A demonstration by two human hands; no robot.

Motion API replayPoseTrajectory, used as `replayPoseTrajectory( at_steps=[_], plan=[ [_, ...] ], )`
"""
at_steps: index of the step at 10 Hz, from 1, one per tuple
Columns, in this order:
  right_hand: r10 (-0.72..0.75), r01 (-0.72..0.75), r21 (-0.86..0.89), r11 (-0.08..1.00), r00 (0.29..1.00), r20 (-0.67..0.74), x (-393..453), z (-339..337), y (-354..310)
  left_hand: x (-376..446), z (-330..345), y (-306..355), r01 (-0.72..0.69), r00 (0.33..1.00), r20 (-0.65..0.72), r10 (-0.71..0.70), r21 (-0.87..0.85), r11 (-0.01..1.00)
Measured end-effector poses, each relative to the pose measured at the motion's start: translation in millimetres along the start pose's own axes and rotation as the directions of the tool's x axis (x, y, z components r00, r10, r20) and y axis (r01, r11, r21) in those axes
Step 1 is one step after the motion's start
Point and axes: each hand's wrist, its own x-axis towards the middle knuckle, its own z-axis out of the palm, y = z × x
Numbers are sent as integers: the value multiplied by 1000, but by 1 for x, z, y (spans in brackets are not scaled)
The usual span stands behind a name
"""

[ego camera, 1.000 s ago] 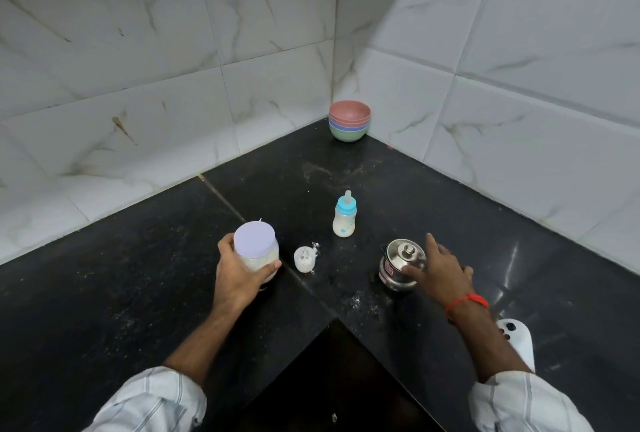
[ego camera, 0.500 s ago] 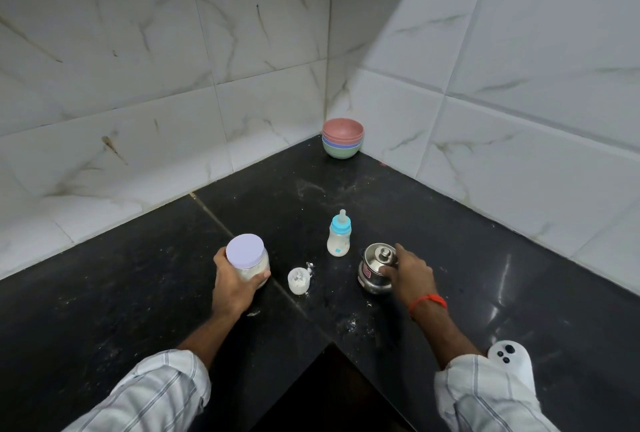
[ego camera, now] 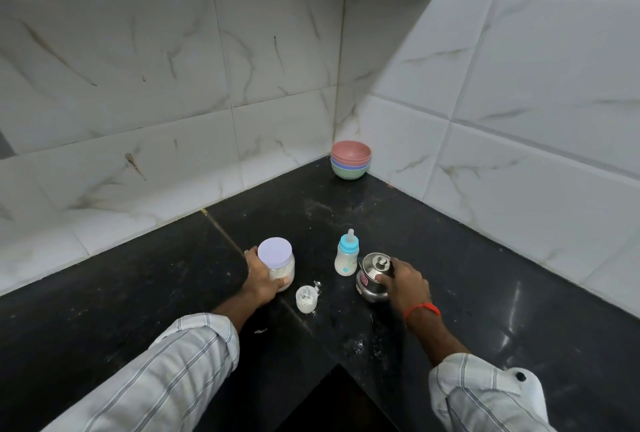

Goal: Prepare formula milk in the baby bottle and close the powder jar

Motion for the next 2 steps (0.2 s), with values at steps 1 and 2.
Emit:
replayPoseTrajectory(
  at_steps=[1,2],
  plan=[
    [-5,6,8,1000,999,-32,-2,-3,7,-3,-3,-2,56,996,70,-61,76,996],
    [-44,45,2,999,990,-135,-6,-6,12,-20,-8,-3,1,1000,-13,1,208,978]
  ],
)
